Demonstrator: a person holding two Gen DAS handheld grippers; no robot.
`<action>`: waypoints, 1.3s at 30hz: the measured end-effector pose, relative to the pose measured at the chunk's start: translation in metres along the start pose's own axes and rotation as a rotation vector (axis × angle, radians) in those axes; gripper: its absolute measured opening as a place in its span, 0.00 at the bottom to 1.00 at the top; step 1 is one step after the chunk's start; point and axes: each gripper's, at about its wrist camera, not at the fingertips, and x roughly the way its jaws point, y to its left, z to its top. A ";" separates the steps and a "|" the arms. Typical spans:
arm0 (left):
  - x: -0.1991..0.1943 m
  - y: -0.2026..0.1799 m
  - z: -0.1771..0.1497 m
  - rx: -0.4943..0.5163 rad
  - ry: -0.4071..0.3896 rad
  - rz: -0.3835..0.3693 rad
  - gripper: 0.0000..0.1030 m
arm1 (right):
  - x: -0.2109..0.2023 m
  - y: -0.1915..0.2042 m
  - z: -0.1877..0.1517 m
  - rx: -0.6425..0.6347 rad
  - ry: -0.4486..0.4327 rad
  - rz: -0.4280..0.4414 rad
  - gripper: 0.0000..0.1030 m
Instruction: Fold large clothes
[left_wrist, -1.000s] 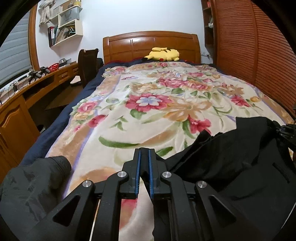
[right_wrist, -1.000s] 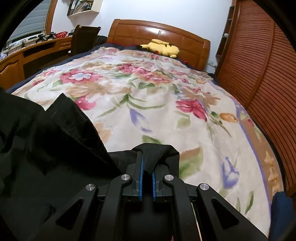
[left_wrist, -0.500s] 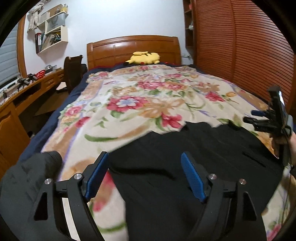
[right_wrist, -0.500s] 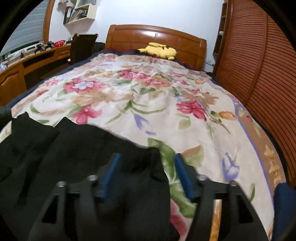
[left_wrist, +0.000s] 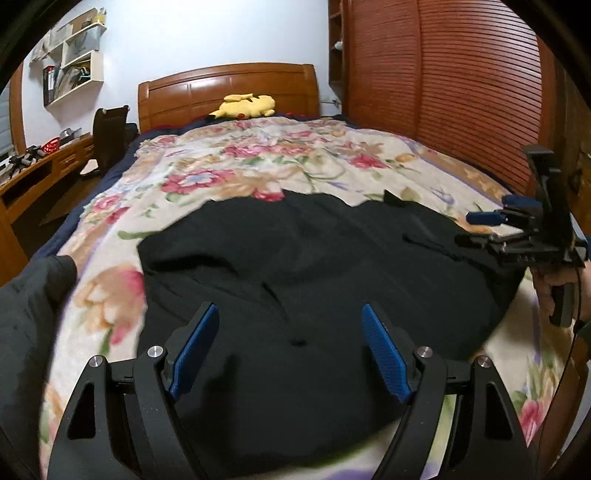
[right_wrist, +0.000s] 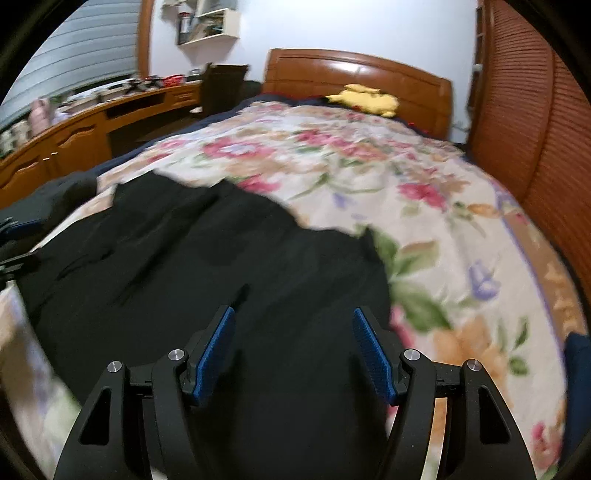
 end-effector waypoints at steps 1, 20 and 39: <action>0.000 -0.004 -0.002 -0.004 0.003 -0.010 0.78 | -0.002 0.002 -0.006 -0.004 0.004 0.008 0.66; 0.007 -0.017 -0.040 -0.003 0.013 -0.023 0.78 | 0.001 0.050 -0.042 -0.035 -0.010 0.048 0.66; 0.014 -0.017 -0.045 0.011 0.016 -0.019 0.79 | -0.046 0.019 -0.050 0.045 -0.011 -0.150 0.66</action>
